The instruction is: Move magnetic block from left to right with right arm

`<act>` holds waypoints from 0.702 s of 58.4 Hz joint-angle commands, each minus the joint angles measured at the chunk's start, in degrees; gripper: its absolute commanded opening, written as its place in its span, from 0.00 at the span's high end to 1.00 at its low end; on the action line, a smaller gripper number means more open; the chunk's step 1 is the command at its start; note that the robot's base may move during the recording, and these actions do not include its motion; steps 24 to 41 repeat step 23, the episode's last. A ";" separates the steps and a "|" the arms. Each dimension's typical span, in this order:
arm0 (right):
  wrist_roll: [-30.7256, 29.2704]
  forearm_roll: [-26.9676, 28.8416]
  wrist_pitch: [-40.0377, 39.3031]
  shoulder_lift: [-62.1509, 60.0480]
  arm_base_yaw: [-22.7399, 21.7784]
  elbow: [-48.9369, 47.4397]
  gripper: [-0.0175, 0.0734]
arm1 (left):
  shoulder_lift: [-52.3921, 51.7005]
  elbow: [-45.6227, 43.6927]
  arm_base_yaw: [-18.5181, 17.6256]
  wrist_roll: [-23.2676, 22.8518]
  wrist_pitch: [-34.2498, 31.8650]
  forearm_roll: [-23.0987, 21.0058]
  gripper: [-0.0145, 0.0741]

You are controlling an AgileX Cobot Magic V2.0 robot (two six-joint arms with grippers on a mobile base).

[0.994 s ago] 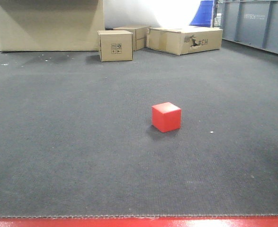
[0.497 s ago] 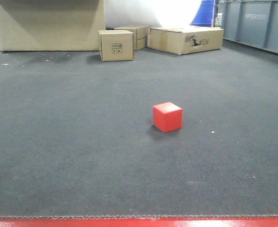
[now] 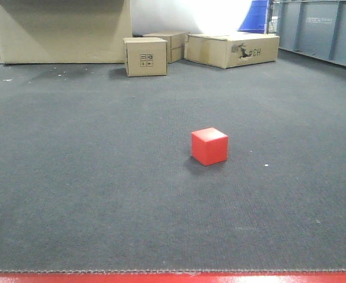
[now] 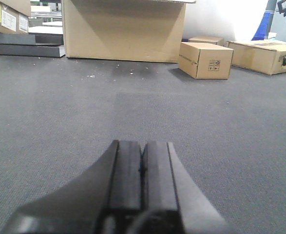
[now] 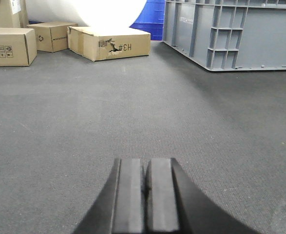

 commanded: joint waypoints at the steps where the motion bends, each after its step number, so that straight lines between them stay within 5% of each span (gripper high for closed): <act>1: -0.46 0.14 -5.57 -1.17 -0.44 0.07 0.74 | -0.54 0.39 -0.36 -0.40 -5.16 -0.26 0.98; 41: -0.46 0.14 -5.57 -1.17 -0.44 0.07 0.74 | -0.54 0.39 -0.36 -0.40 -5.16 -0.26 0.98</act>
